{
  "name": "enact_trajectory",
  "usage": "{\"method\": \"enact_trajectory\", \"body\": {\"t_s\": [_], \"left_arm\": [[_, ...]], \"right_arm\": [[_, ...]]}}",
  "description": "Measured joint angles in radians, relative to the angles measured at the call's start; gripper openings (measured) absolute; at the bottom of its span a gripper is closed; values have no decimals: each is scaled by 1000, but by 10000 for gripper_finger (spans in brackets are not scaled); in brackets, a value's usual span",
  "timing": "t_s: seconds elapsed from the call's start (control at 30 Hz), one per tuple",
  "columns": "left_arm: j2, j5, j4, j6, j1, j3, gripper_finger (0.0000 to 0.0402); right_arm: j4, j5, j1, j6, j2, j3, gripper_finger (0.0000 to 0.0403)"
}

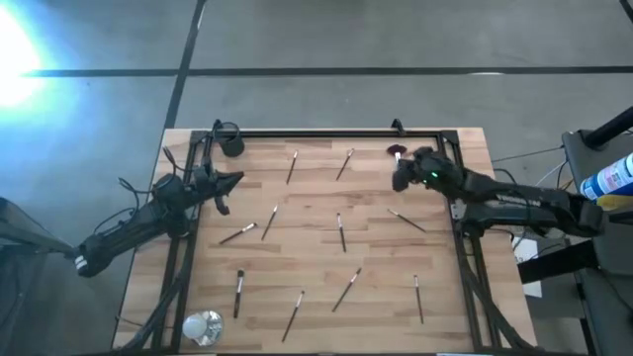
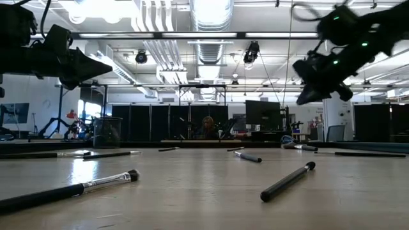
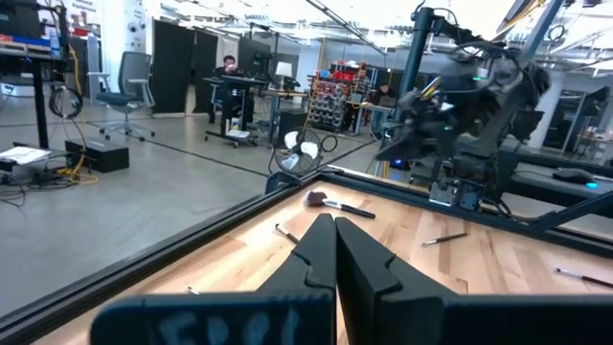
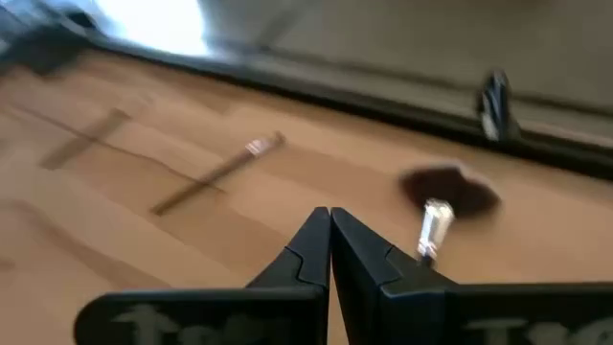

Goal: Put items in baskets/containers
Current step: Put the black highlighter brush into the black pen holder

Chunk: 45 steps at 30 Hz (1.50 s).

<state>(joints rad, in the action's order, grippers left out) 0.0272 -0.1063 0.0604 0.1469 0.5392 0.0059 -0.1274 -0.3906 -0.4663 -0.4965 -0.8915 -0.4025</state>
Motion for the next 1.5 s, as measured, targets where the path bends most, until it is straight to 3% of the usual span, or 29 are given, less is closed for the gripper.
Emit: {"method": "enact_trajectory", "body": {"t_s": [0.3, 0.5, 0.83, 1.07, 1.27, 1.5], "left_arm": [[21, -3, -1, 19, 0, 0, 0], [36, -7, -1, 41, 0, 0, 0], [75, -8, -2, 53, 0, 0, 0], [78, -8, -1, 53, 0, 0, 0], [78, -8, -1, 59, 0, 0, 0], [79, -8, -1, 62, 0, 0, 0]], "right_arm": [[-171, 84, -169, 0, -363, -226, 30], [-215, 179, -303, 2, -511, -297, 92], [-214, 185, -390, 2, -695, -406, 200], [-233, 180, -419, -1, -844, -501, 245], [-244, 182, -415, -3, -932, -580, 240], [-257, 182, -408, -2, -969, -603, 170]]}}
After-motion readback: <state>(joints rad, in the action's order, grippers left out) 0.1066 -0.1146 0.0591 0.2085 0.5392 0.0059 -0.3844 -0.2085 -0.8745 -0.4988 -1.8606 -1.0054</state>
